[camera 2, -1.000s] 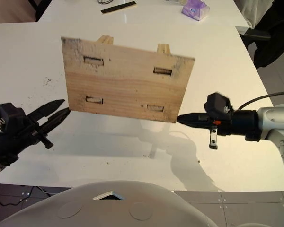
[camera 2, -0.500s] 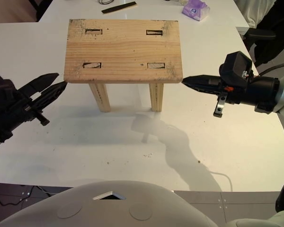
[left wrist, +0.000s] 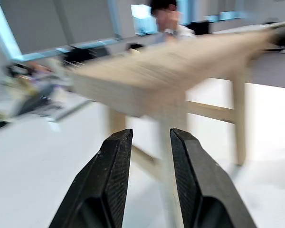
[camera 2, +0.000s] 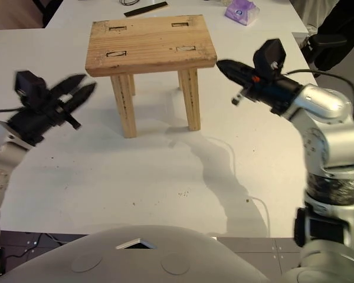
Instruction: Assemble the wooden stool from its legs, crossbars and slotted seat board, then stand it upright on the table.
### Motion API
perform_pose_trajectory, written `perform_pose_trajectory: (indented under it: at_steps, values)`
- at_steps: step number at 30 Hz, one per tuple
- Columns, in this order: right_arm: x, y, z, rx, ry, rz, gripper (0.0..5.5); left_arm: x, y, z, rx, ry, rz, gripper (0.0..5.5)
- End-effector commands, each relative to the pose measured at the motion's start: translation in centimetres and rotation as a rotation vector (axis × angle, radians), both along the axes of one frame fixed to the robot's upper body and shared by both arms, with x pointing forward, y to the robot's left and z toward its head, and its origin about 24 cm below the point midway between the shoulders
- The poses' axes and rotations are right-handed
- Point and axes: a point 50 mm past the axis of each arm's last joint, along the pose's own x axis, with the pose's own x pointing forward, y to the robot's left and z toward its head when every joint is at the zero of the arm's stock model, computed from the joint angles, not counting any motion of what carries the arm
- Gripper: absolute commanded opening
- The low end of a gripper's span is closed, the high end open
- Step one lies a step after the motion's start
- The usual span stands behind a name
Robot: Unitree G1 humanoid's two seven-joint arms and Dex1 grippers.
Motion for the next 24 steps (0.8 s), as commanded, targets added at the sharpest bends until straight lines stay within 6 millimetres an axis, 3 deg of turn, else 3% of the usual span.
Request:
perform_pose_trajectory:
  at_steps: [1,5,7,11,17,24]
  values:
    - [1.3,-1.6,-1.2,0.137,-0.022,-0.251,0.30,0.0,1.2,-2.3,0.039,-0.004,0.133,1.47]
    - [1.9,-1.7,-4.7,0.218,0.033,-0.442,0.97,0.5,1.4,-5.5,0.038,0.008,0.280,2.10]
    - [2.1,-1.7,-7.5,0.179,0.066,-0.511,1.30,0.7,2.2,-7.4,0.004,0.015,0.440,2.44]
    - [1.7,-1.9,-12.8,0.126,0.135,-0.649,1.36,0.6,1.8,-11.8,0.006,0.073,0.607,2.79]
    - [0.3,-1.2,-15.1,0.075,0.078,-0.730,1.36,2.1,-0.2,-13.6,-0.036,0.004,0.680,2.79]
    - [-0.5,0.7,-16.7,0.030,0.034,-0.742,1.36,3.3,1.0,-14.7,0.009,-0.004,0.725,2.79]
